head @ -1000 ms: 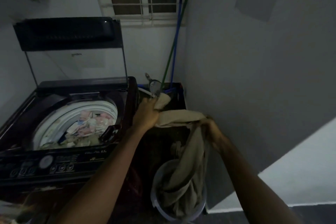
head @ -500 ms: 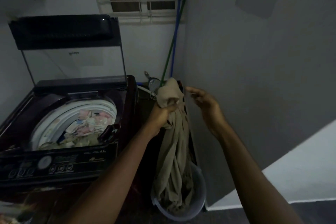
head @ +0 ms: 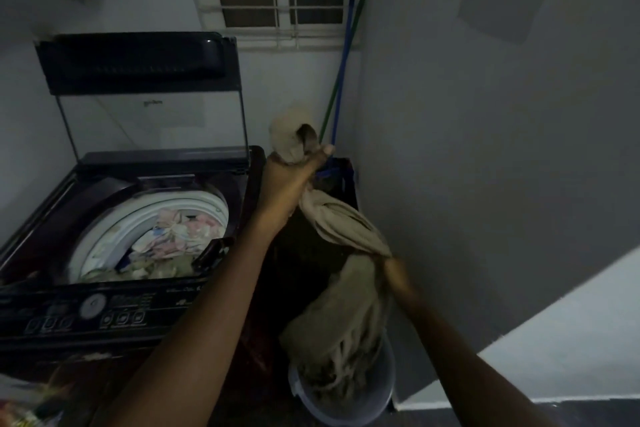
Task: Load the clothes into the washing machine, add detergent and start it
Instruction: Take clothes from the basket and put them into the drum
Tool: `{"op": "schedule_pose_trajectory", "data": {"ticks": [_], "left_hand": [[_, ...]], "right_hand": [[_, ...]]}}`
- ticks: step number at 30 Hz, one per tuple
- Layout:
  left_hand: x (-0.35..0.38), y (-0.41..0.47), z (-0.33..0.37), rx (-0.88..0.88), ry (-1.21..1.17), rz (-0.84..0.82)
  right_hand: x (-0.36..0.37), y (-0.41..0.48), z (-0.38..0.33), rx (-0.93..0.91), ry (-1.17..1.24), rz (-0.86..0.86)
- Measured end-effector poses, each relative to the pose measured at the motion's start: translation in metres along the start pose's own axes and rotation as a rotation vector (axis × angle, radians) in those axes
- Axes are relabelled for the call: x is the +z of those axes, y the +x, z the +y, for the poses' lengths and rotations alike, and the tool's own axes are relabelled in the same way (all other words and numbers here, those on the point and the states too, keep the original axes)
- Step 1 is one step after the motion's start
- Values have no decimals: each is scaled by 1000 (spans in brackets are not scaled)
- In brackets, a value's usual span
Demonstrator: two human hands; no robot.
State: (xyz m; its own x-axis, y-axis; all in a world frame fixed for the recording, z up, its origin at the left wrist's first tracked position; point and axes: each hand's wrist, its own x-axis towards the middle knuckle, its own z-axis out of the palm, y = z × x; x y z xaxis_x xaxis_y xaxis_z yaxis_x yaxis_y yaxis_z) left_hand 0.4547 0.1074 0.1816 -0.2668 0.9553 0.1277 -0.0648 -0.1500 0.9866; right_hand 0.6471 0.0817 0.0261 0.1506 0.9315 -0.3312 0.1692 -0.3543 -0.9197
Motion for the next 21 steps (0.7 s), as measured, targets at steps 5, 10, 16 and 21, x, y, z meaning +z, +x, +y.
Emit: {"op": "schedule_pose_trajectory", "data": {"ticks": [5,10,16,21], "left_hand": [[-8,-7,-44,-1,710,-350],[14,-28,-61,-148,361,-404],[18,-27,-42,-285,-60,-63],[32,-27,-2,-327,-413,-28]], "right_hand": [[-15,-6,-88,-193,214,49],[4,-30,-161,-376,216,-315],[-22,-39,-159,-468,406,-643],[-32,-15,-70,-310,-45,-445]]}}
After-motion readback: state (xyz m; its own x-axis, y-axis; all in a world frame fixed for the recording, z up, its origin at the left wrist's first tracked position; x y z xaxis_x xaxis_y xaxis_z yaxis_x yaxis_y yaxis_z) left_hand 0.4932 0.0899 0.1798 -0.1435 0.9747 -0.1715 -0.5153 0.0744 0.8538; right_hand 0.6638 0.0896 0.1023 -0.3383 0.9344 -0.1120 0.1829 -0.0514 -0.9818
